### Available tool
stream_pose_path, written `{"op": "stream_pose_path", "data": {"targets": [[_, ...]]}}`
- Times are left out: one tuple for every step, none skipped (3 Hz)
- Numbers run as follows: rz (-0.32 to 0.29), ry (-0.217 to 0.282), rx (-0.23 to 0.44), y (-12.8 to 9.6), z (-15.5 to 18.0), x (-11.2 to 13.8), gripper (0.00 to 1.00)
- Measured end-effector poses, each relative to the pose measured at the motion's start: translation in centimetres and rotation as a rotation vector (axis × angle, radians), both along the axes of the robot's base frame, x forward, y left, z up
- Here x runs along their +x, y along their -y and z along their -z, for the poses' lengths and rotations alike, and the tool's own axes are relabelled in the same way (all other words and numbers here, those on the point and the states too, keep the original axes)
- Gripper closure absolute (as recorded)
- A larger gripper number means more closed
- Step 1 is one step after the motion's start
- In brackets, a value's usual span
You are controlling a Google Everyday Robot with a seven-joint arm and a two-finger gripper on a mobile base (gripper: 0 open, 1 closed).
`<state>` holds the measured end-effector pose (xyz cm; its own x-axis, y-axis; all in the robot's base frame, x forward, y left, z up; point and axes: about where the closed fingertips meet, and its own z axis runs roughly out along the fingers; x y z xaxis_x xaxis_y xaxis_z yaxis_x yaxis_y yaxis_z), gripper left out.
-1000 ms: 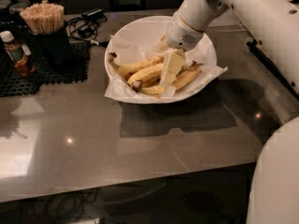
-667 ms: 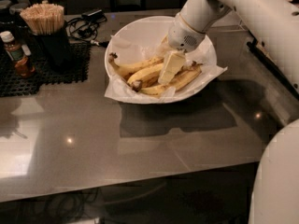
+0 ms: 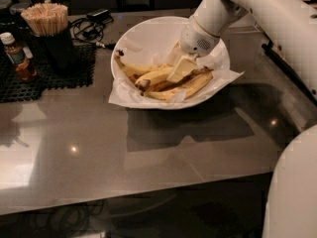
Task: Pick banana from white bowl
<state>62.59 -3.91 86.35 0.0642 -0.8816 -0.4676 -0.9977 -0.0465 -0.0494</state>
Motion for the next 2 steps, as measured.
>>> {"op": "stream_pose_path", "data": {"targets": [[0.0, 0.0, 0.0, 0.0, -0.23, 0.0, 1.0], [0.007, -0.016, 0.004, 0.22, 0.1, -0.2, 1.0]]}}
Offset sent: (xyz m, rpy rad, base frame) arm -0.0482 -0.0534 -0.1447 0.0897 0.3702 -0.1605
